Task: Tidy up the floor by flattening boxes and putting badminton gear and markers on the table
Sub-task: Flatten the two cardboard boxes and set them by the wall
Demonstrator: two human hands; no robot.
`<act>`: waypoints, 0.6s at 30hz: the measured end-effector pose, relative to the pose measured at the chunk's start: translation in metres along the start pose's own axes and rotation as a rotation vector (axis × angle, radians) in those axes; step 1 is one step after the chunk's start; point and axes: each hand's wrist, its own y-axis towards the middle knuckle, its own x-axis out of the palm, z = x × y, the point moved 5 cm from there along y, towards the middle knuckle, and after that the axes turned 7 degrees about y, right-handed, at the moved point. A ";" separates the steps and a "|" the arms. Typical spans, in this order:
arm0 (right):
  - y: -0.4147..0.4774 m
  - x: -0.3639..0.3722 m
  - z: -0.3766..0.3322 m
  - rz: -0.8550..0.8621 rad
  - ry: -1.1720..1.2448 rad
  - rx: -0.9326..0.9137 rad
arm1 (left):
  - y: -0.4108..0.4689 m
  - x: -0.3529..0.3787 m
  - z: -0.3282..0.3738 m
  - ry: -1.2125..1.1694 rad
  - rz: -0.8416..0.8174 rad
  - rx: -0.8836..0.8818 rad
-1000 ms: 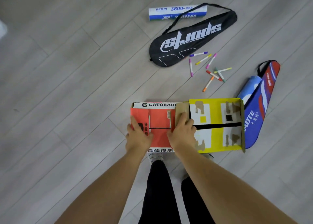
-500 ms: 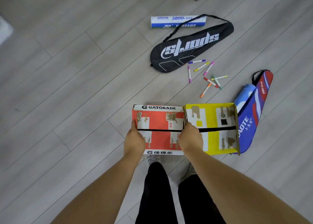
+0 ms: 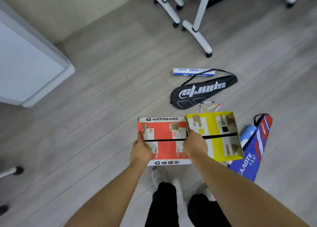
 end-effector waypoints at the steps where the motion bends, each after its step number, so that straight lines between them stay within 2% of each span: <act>1: -0.006 -0.014 -0.018 0.005 -0.007 -0.015 | -0.004 -0.021 0.010 -0.002 0.004 0.003; 9: -0.013 -0.113 -0.158 0.041 -0.016 -0.175 | -0.007 -0.163 0.084 -0.115 0.086 0.018; 18: 0.066 -0.199 -0.311 0.009 -0.100 -0.326 | 0.058 -0.279 0.172 -0.165 0.137 -0.009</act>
